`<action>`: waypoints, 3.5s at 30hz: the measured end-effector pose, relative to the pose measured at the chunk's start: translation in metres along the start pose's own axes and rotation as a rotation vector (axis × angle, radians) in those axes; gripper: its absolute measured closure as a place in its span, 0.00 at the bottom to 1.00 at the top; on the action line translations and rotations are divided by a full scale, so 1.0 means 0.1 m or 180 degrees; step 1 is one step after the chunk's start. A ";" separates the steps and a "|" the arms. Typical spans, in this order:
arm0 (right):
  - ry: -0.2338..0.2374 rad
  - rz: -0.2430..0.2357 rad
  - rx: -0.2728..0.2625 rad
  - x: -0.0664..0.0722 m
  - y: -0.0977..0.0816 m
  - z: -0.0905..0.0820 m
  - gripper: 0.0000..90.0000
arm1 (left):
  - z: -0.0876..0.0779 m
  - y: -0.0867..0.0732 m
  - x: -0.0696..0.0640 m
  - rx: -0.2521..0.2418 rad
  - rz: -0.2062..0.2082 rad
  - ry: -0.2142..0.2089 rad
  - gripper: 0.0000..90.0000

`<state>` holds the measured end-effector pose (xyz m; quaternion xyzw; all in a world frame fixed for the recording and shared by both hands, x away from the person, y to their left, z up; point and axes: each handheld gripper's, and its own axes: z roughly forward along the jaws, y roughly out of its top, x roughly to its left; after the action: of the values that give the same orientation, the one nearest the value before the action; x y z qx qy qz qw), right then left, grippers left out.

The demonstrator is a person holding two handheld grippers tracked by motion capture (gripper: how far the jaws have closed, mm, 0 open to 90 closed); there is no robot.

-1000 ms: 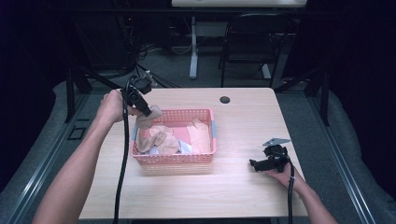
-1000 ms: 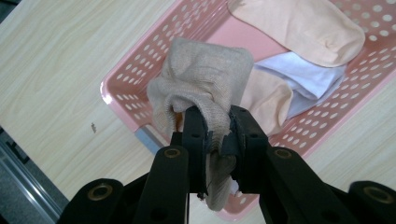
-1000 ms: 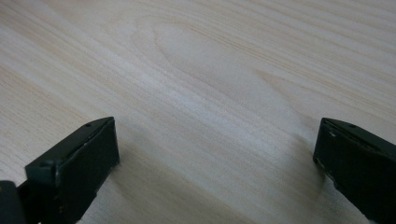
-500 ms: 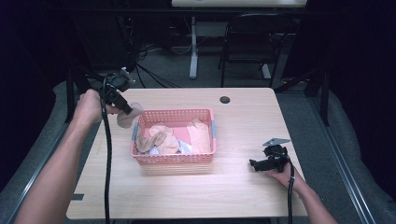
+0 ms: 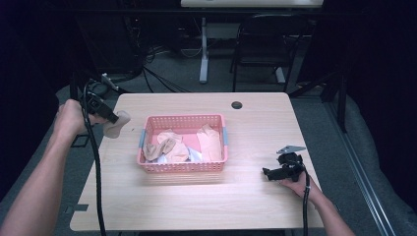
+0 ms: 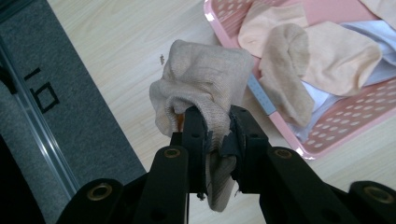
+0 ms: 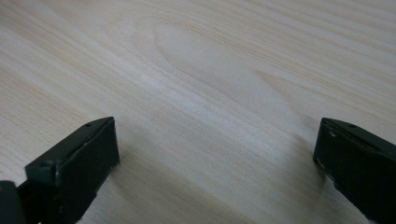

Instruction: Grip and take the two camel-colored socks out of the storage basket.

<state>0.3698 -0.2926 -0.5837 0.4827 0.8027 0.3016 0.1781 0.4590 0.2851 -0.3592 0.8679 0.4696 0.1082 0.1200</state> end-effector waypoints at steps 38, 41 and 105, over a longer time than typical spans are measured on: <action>-0.0010 0.0000 -0.0015 0.01 -0.01 0.00 0.00 | 1.30 -0.69 0.37 0.0399 -0.0739 -0.0159 0.86; -0.0011 0.0001 -0.0015 0.01 -0.01 0.00 0.00 | 1.47 -0.74 0.36 0.0502 -0.0775 -0.0233 0.85; 0.0010 -0.0002 -0.0033 0.02 -0.01 0.00 0.00 | 0.57 0.27 -0.59 -0.0080 0.0138 -0.0210 0.00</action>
<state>0.3687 -0.2908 -0.5844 0.4811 0.8015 0.3064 0.1794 0.4657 0.2149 -0.4093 0.8795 0.4450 0.0880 0.1440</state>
